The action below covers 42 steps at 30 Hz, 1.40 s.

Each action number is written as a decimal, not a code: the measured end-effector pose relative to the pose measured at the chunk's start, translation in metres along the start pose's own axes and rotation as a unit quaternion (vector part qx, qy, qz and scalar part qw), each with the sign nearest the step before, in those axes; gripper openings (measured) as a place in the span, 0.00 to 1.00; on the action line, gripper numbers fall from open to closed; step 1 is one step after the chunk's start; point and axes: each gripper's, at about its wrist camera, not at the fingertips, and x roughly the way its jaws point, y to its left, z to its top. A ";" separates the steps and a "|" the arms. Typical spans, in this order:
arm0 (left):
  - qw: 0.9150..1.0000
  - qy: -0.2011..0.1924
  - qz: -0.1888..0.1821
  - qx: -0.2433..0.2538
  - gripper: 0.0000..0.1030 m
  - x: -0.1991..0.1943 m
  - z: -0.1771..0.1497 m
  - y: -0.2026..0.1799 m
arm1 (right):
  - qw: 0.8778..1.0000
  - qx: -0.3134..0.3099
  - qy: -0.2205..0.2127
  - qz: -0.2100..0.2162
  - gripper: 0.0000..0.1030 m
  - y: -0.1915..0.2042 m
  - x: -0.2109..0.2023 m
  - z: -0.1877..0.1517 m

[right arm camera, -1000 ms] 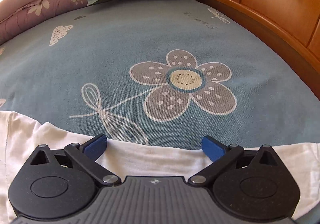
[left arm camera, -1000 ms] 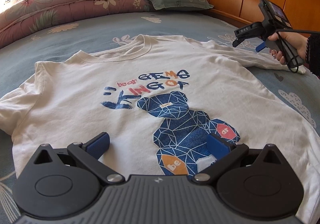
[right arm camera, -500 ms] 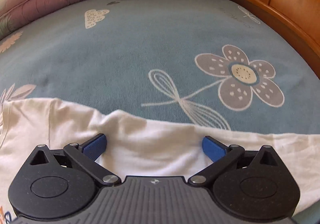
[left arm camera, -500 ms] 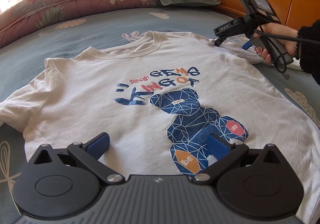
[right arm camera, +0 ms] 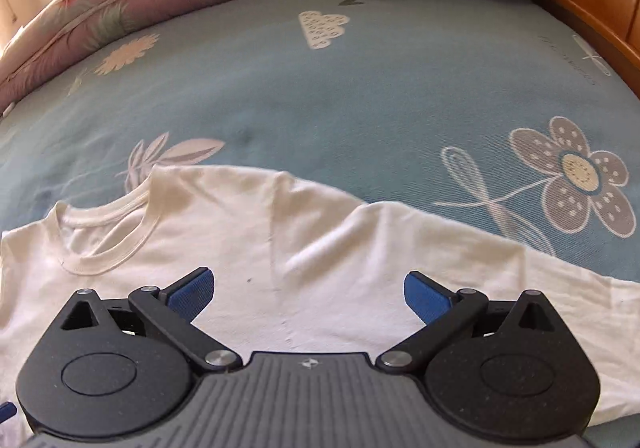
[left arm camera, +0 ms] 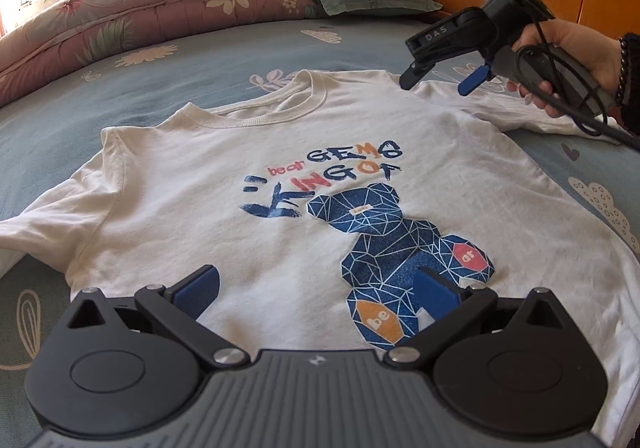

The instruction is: Fold clothes

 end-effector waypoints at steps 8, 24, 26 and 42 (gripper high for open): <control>1.000 0.016 0.006 -0.008 0.99 0.007 -0.002 0.006 | 0.997 -0.041 -0.058 -0.034 1.00 0.015 0.050 0.020; 0.997 0.019 0.037 -0.058 0.99 -0.009 0.001 0.045 | 0.973 -0.215 -0.015 0.087 1.00 0.146 0.047 0.008; 0.997 0.017 0.038 -0.062 0.99 -0.010 0.001 0.047 | 0.973 -0.220 -0.026 0.067 1.00 0.154 0.062 0.010; 0.999 -0.003 -0.028 -0.033 0.99 -0.013 0.002 0.018 | 0.988 -0.136 -0.048 0.053 1.00 0.010 -0.044 0.010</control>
